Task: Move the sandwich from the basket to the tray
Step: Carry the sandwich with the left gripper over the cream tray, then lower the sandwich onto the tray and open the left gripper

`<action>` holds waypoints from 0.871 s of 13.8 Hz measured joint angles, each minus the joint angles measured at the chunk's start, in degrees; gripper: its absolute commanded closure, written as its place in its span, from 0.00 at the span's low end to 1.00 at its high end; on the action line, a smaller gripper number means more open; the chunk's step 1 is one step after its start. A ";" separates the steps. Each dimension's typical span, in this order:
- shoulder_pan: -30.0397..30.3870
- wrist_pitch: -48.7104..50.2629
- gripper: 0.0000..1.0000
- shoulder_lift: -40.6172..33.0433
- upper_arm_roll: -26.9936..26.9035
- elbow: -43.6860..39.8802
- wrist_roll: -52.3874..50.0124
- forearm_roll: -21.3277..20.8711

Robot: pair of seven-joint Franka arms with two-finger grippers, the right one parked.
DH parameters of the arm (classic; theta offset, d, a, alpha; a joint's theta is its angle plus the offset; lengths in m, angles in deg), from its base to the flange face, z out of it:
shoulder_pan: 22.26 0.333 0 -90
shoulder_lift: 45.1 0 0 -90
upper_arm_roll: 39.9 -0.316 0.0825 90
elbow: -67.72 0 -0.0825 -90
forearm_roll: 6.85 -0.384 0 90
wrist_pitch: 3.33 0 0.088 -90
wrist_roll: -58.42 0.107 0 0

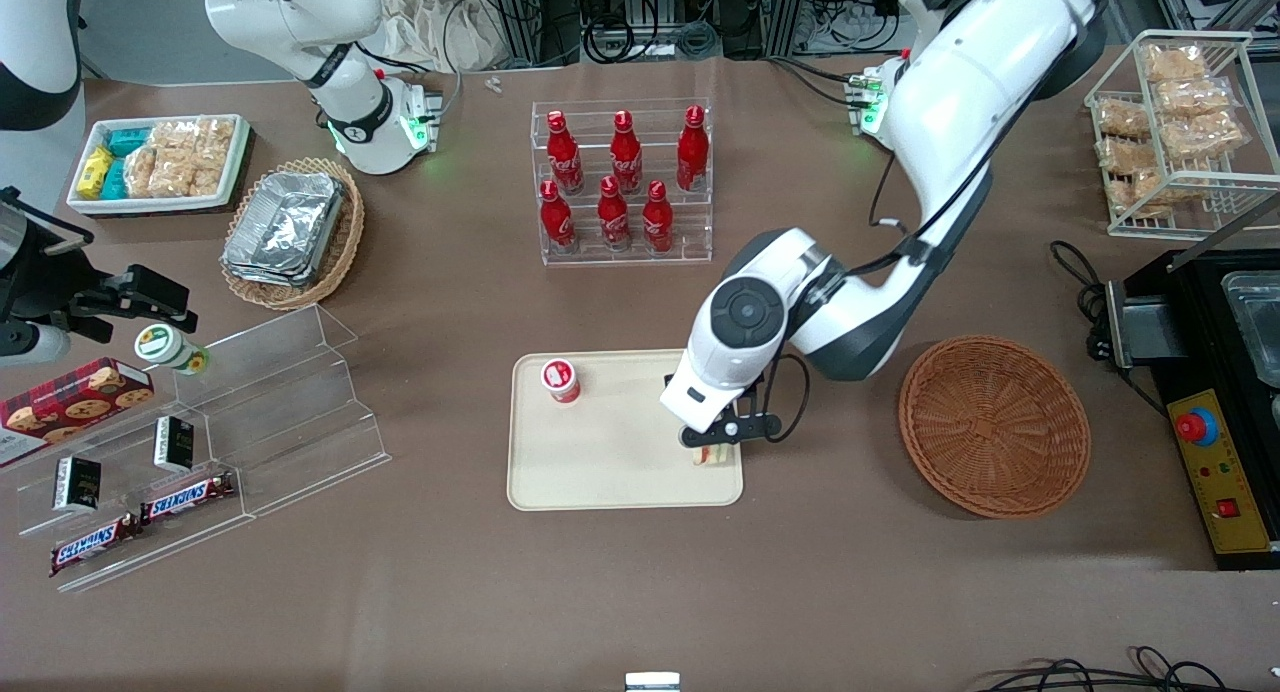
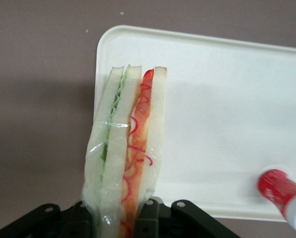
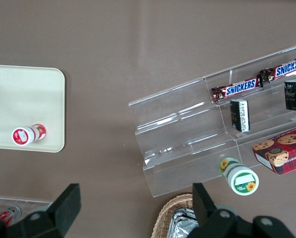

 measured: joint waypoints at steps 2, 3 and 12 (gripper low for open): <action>-0.15 -1.28 1.00 2.13 -0.05 0.00 -0.01 -0.73; -0.18 -1.53 1.00 2.97 -0.07 0.01 -0.01 -1.34; -1.67 -3.49 0.00 6.78 -0.22 -0.39 -0.10 -4.32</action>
